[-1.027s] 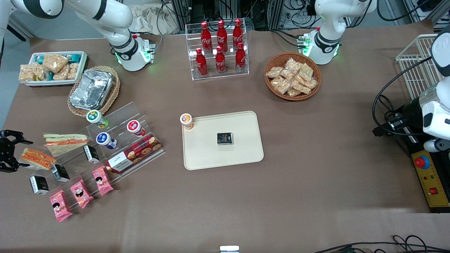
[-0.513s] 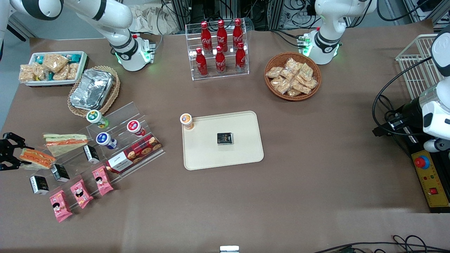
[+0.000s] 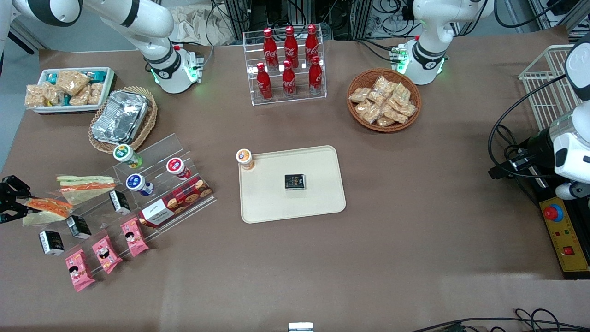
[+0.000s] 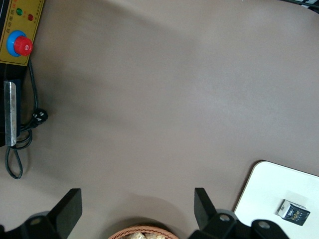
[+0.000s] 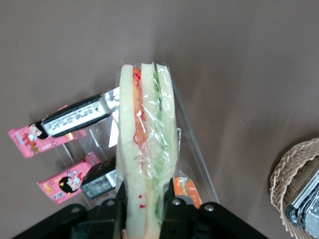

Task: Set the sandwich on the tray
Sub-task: 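Lift the wrapped sandwich up out of the rack with the right gripper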

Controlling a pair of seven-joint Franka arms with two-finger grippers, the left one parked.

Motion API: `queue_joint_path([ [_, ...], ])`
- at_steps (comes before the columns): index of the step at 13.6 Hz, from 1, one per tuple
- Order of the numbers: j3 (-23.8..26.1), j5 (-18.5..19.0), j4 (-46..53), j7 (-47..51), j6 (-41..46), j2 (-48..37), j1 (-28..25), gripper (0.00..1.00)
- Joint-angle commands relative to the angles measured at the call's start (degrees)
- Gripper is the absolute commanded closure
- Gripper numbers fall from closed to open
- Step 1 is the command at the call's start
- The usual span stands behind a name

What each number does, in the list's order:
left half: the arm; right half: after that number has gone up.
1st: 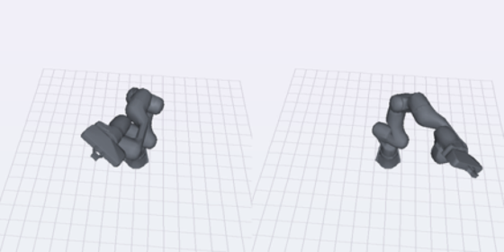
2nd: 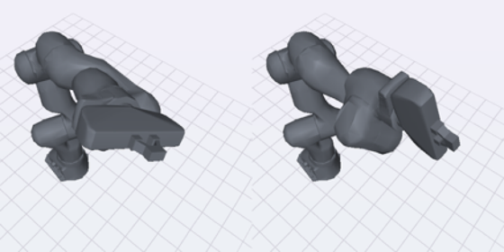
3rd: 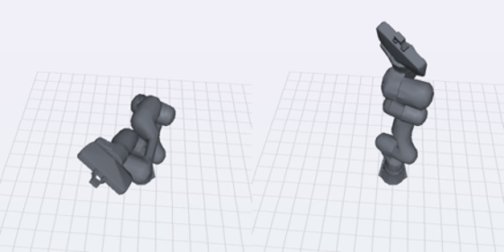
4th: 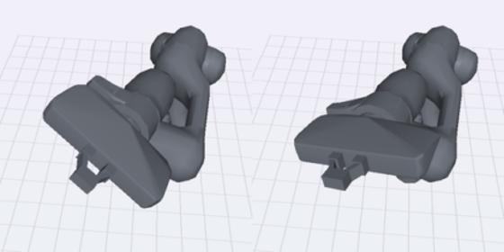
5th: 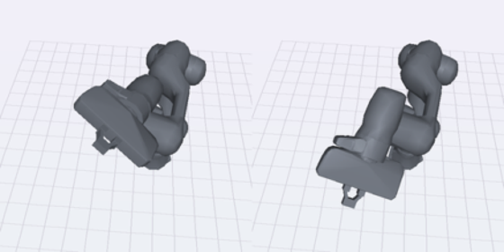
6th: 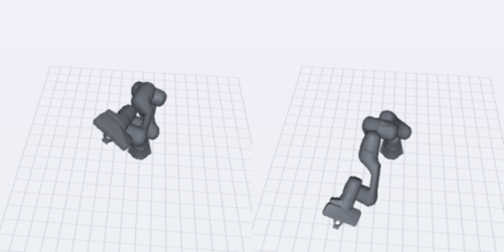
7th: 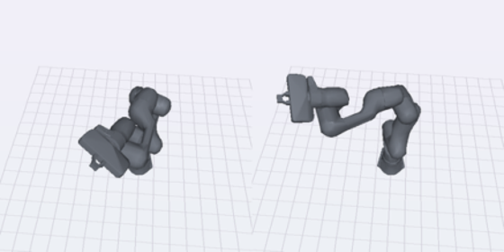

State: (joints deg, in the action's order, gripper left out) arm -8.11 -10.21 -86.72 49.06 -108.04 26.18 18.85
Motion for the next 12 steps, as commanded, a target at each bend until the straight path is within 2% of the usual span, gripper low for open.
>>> queue_joint_path([
  [1,0.81,1.94,2.94,-4.83,4.48,-1.22,-0.48,0.82],
  [5,0.99,2.12,5.33,-24.58,7.67,-3.06,-1.45,0.83],
  [10,3.1,2.04,5.51,-34.71,8.19,-6.67,-2.59,0.85],
  [12,4.59,1.95,7.52,-41.98,8.37,-6.76,-2.77,0.85],
])
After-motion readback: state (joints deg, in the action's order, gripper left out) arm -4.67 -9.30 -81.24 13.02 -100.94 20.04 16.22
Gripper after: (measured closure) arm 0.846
